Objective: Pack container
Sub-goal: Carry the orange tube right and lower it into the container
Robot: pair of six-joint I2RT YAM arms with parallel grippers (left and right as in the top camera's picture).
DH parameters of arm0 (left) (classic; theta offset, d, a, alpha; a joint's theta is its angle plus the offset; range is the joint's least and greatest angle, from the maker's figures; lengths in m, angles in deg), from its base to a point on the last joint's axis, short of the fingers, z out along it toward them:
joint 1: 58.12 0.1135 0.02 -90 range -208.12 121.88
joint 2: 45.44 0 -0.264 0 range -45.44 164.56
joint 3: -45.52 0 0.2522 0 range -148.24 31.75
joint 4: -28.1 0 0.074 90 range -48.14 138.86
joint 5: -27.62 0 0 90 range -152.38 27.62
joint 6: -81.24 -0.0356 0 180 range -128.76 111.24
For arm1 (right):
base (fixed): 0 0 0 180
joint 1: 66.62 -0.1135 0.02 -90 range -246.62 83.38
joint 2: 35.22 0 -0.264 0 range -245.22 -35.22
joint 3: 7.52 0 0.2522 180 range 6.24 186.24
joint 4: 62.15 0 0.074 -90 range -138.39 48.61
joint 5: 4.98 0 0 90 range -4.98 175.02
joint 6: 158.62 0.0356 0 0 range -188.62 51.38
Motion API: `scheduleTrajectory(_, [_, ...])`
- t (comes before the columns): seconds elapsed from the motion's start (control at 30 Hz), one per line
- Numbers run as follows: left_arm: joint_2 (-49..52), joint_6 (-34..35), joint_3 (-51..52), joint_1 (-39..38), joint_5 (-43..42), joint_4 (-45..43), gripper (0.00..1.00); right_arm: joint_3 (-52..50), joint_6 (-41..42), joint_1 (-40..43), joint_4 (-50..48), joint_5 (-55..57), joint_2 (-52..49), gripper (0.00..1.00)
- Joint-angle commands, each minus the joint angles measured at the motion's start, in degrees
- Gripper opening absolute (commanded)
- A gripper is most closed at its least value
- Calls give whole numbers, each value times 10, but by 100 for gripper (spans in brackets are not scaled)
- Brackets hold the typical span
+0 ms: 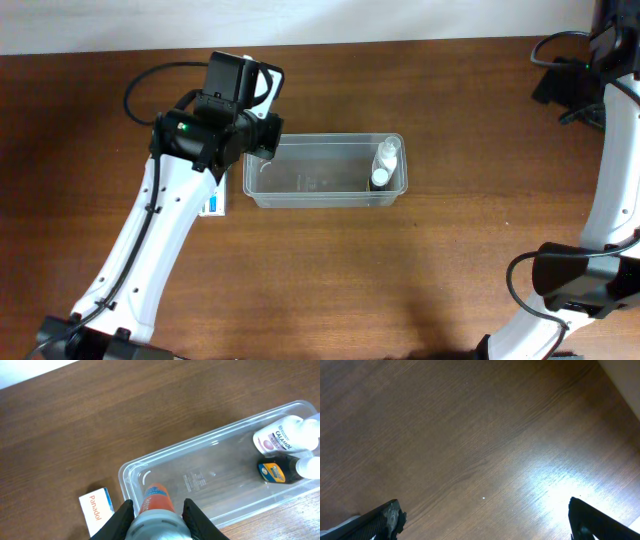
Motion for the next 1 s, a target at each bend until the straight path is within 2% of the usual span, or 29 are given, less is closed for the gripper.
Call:
scheduleTrajectory(0.0, [23,4,-4,0,6,-5,18,3,0,3,0,9,4,98])
scheduleTrajectory(0.13, [56,4,-4,0,6,-5,15,3,0,3,0,9,4,98])
scheduleTrajectory(0.57, [138,4,-4,1,6,-10,15,3,0,3,0,9,4,98])
scheduleTrajectory(0.97, [177,3,-1,0,30,-58,15,3,0,3,0,9,4,98])
